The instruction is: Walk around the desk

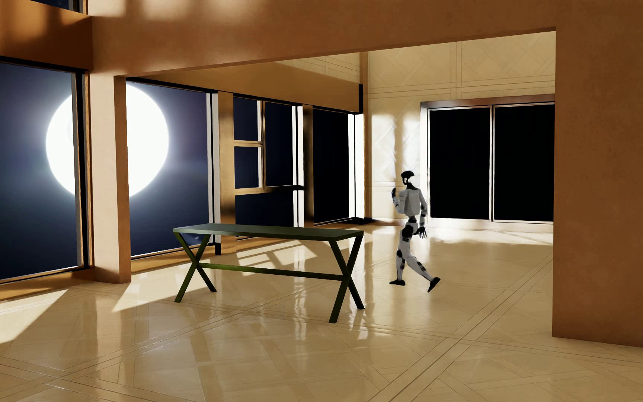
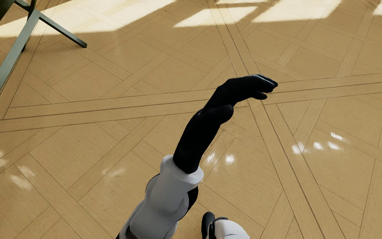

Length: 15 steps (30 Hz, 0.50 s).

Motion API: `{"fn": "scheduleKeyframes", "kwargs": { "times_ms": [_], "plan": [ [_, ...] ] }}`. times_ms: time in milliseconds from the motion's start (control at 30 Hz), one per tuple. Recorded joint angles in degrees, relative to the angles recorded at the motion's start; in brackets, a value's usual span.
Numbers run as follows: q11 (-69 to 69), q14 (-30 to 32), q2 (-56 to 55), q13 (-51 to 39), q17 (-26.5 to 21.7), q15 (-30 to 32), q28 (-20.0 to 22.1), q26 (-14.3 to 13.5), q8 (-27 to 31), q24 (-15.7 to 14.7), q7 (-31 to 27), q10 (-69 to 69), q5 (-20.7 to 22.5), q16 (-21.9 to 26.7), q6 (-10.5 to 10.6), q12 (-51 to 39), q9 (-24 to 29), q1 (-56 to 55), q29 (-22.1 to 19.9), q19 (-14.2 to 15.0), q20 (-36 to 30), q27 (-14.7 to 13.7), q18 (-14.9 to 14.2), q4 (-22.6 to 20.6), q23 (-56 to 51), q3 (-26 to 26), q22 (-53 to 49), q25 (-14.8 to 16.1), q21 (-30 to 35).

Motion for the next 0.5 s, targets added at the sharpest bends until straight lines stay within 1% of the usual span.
{"fn": "scheduleKeyframes", "kwargs": {
  "times_ms": [33, 67, 100, 133, 167, 200, 233, 267, 300, 333, 367, 400, 433, 467, 500],
  "plan": [
    [5.25, 6.93, 1.12, -0.14, 0.60, -5.48, 0.65, 0.88, -1.35, -2.18, 0.97, 13.26, -1.08, -0.24, 0.77, -1.66, 0.17, -5.14, -2.12, 0.27, -1.09, 0.01, -7.97, 2.34, -0.89, -0.34, -1.13, 1.52, -1.64],
    [7.07, 11.44, 3.92, -0.90, 0.71, -9.49, 1.34, 1.58, -2.92, -4.43, 2.21, 23.72, -1.46, -0.20, 1.52, -2.87, 0.27, -10.62, -3.40, 0.67, -2.13, 0.20, -8.53, 5.85, -1.34, -0.43, -1.93, 3.04, -2.70],
    [6.71, 8.40, 7.64, -2.44, 0.13, -12.15, 1.92, 1.61, -3.87, -4.90, 3.73, 30.57, -1.18, 0.14, 2.21, -3.49, 0.35, -16.02, -3.91, 1.04, -2.47, 0.17, -6.80, 9.63, -1.55, -0.21, -2.61, 4.21, -3.14],
    [4.98, 6.12, 11.63, -4.56, -0.95, -13.89, 2.51, 1.15, -4.17, -4.58, 5.73, 34.00, -0.41, 0.56, 2.77, -3.16, 0.37, -21.11, -4.08, 1.44, -2.51, 0.48, -4.31, 13.41, -1.43, 0.33, -3.27, 4.68, -3.14],
    [2.84, 5.68, 15.50, -6.96, -2.30, -15.24, 2.78, 1.14, -3.99, -4.49, 7.95, 34.26, 0.61, 1.07, 3.23, -2.03, 0.32, -25.66, -3.70, 1.84, -2.54, 0.83, -3.87, 16.84, -1.31, 1.07, -3.96, 4.28, -2.39],
    [0.74, 6.02, 19.08, -9.58, -3.58, -16.57, 2.67, 1.13, -3.40, -4.01, 9.91, 31.64, 1.74, 1.66, 3.58, -0.86, 0.24, -29.77, -3.58, 2.19, -2.24, 0.88, -3.39, 19.14, -1.54, 1.92, -4.88, 3.79, -1.36],
    [-1.34, 4.89, 22.49, -12.24, -4.81, -17.92, 2.15, 0.87, -2.57, -3.23, 11.72, 26.15, 2.71, 2.32, 3.78, 0.16, 0.12, -33.16, -3.53, 2.58, -1.66, 0.16, -2.88, 20.27, -2.03, 2.77, -5.73, 3.60, 0.01],
    [-3.26, 3.95, 25.87, -14.94, -6.05, -19.41, 1.54, 0.65, -1.86, -2.24, 13.08, 18.25, 3.46, 2.78, 3.93, 0.91, 0.02, -35.80, -3.32, 2.96, -1.00, -0.76, -2.00, 20.51, -2.57, 3.56, -6.55, 3.87, 1.44],
    [-5.05, 4.02, 29.27, -17.42, -7.30, -21.04, 0.81, 0.94, -1.37, -1.46, 14.29, 7.66, 4.06, 3.01, 4.10, 1.62, -0.05, -37.32, -3.21, 3.43, -0.45, -1.45, -2.49, 20.39, -3.41, 4.20, -7.00, 4.41, 2.65],
    [-6.70, 5.16, 32.55, -19.56, -8.41, -22.68, -0.08, 0.95, -1.05, -0.54, 15.32, -6.34, 4.41, 2.94, 4.29, 2.45, -0.10, -37.20, -3.18, 4.10, 0.35, -2.12, -3.29, 19.31, -4.70, 4.70, -7.13, 5.25, 3.50],
    [-8.85, 7.52, 35.95, -21.12, -9.38, -23.95, -0.04, 0.99, -0.91, 1.43, 14.43, -23.02, 4.50, 2.65, 4.44, 3.57, -0.13, -35.87, -3.79, 4.80, 1.73, -2.38, -3.18, 16.72, -6.44, 5.13, -6.73, 5.76, 3.90],
    [-10.60, 5.07, 39.33, -22.12, -9.55, -24.99, 0.77, 1.33, -0.67, 5.02, 11.60, -33.93, 4.56, 2.63, 4.39, 5.02, -0.03, -35.98, -4.75, 5.40, 3.47, -2.42, -3.65, 14.69, -8.45, 5.50, -6.02, 6.61, 3.72],
    [-10.70, 1.42, 41.94, -22.36, -9.29, -26.05, 1.65, 1.86, -0.89, 9.00, 10.41, -37.84, 4.39, 2.80, 4.23, 6.59, 0.09, -36.58, -5.79, 6.13, 4.59, -2.41, -5.18, 13.43, -10.56, 5.56, -4.87, 7.98, 2.82],
    [-8.27, 4.16, 44.12, -21.27, -8.73, -26.51, 1.86, 2.61, -1.53, 12.72, 11.19, -34.32, 3.92, 3.21, 3.86, 8.19, 0.34, -37.29, -7.10, 6.98, 4.95, -2.47, -3.23, 13.00, -12.73, 5.40, -3.18, 9.61, 1.34],
    [-5.04, 7.88, 45.66, -19.29, -7.87, -24.71, 1.68, 3.25, -1.97, 18.11, 10.98, -28.75, 3.07, 4.05, 3.28, 10.09, 0.68, -37.96, -8.45, 6.63, 5.48, -2.55, 1.21, 12.31, -14.53, 5.41, -1.37, 11.26, 0.03]
  ]
}}
